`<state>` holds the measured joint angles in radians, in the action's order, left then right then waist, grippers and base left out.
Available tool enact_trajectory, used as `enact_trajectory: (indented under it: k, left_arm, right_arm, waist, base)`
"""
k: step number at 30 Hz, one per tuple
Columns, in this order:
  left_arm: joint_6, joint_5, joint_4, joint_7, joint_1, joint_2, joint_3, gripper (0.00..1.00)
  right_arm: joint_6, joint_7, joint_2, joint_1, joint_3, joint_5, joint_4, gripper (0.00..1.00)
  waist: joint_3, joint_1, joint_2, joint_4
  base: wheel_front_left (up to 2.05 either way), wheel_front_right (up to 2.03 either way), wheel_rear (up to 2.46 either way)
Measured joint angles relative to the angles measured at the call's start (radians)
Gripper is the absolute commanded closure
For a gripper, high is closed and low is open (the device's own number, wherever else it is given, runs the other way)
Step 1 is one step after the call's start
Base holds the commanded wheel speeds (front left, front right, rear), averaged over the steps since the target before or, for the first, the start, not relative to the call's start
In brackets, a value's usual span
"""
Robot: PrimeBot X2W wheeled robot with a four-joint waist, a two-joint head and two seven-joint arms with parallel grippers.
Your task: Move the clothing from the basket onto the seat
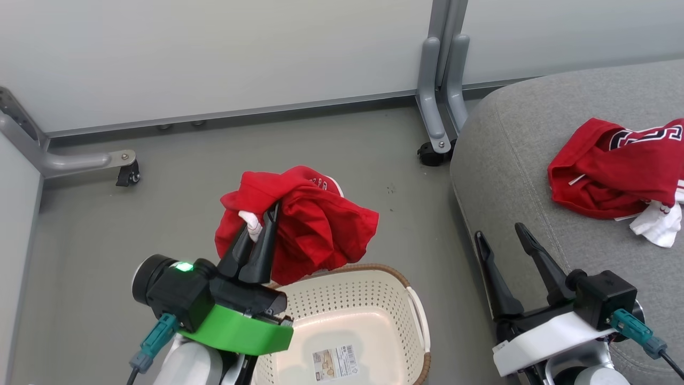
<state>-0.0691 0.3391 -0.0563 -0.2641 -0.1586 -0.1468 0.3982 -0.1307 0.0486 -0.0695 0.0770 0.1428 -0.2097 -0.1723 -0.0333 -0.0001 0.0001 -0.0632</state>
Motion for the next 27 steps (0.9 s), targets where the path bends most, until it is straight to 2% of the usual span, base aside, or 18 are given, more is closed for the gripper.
enact_trajectory:
  k: [9, 17, 22, 27]
  left_arm:
    - [-0.003, -0.009, 0.008, 0.000, -0.001, -0.005, 0.009, 1.00]
    - [-0.012, -0.015, 0.014, 0.000, -0.021, -0.005, 0.024, 1.00]
    - [-0.019, -0.023, 0.022, 0.000, -0.034, -0.002, 0.045, 1.00]
    - [-0.027, -0.025, 0.026, 0.000, -0.040, 0.000, 0.064, 1.00]
  right_arm:
    - [0.000, 0.001, -0.029, -0.047, 0.078, -0.034, 0.006, 0.00]
    - [0.000, 0.006, -0.059, -0.228, 0.291, -0.116, 0.028, 0.00]
    - [0.000, 0.004, -0.073, -0.337, 0.418, -0.172, 0.097, 0.00]
    - [0.000, -0.003, -0.082, -0.417, 0.490, -0.206, 0.191, 0.00]
  waist:
    - [-0.009, 0.0000, 0.0000, 0.004]
    - [-0.038, 0.0000, 0.0000, 0.014]
    - [-0.050, 0.0001, 0.0000, 0.034]
    - [-0.058, 0.0001, 0.0000, 0.055]
  base:
    - [0.00, 0.00, 0.00]
    - [0.00, 0.00, 0.00]
    - [0.00, 0.00, 0.00]
    - [0.00, 0.00, 0.00]
